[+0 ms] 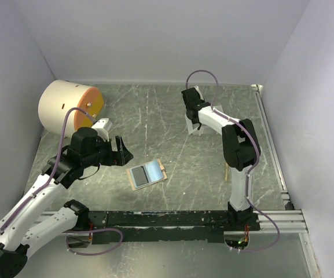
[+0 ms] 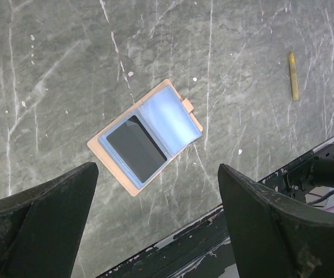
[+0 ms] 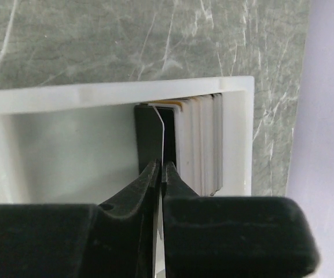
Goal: Put the credit cards into the card holder
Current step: Pick up the credit card from the storage box.
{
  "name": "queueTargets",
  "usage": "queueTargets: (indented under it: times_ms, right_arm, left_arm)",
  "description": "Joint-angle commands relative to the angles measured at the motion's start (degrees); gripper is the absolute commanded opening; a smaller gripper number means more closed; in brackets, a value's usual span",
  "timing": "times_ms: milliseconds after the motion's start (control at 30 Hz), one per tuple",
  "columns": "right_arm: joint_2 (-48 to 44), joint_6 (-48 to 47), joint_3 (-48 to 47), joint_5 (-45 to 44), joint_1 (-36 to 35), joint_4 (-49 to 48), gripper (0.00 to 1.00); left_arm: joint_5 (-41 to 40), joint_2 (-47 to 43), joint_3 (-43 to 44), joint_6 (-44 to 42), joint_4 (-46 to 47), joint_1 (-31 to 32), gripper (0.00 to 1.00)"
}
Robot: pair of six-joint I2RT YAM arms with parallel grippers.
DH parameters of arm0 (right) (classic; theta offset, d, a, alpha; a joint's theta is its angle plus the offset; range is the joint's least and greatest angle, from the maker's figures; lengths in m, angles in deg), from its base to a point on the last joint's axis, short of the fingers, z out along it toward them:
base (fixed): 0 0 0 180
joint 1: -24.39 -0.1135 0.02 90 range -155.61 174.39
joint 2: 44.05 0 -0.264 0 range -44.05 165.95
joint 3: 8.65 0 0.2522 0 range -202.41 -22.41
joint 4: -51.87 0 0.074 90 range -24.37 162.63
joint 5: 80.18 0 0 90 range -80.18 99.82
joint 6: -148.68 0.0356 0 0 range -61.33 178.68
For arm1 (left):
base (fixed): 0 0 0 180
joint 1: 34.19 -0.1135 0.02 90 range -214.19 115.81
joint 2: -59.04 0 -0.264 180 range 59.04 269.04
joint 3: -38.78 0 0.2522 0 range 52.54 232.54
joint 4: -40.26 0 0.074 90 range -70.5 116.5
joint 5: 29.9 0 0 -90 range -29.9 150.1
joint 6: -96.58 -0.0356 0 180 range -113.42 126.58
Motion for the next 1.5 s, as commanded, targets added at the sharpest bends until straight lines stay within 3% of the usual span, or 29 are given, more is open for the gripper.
queueTargets:
  times_ms: [0, 533, 867, 1100, 1200, 1300, 1467]
  right_arm:
    - [-4.4, 2.5, -0.4, 2.1, 0.4, 2.6, 0.01]
    - [-16.7, 11.4, 2.0, 19.3, 0.0, 8.0, 0.00]
    - [-33.7, 18.7, 13.3, 42.4, -0.3, 2.6, 0.00]
    - [-45.1, 31.1, 25.9, 67.3, -0.3, -11.9, 0.00]
    - [-49.6, 41.7, 35.4, 76.3, -0.3, -26.1, 0.00]
    - [-52.4, 52.0, 41.7, 81.9, -0.4, -37.8, 0.00]
    - [-54.2, 62.0, 46.8, 85.5, -0.9, -47.5, 0.00]
  left_arm:
    - [-1.0, -0.5, -0.7, -0.3, 0.4, 0.2, 0.96]
    - [-1.3, 0.1, -1.0, 1.4, 0.3, 0.3, 0.94]
    - [4.7, -1.1, -3.1, 10.0, 7.3, 0.3, 0.91]
    - [10.4, -0.5, -4.5, 20.6, 13.6, 0.3, 0.84]
    - [14.1, -1.0, -6.1, 24.9, 19.2, 0.3, 0.79]
    - [15.2, -1.6, -7.3, 27.8, 22.5, 0.3, 0.76]
    - [17.3, -0.8, -8.3, 30.6, 26.6, 0.3, 0.71]
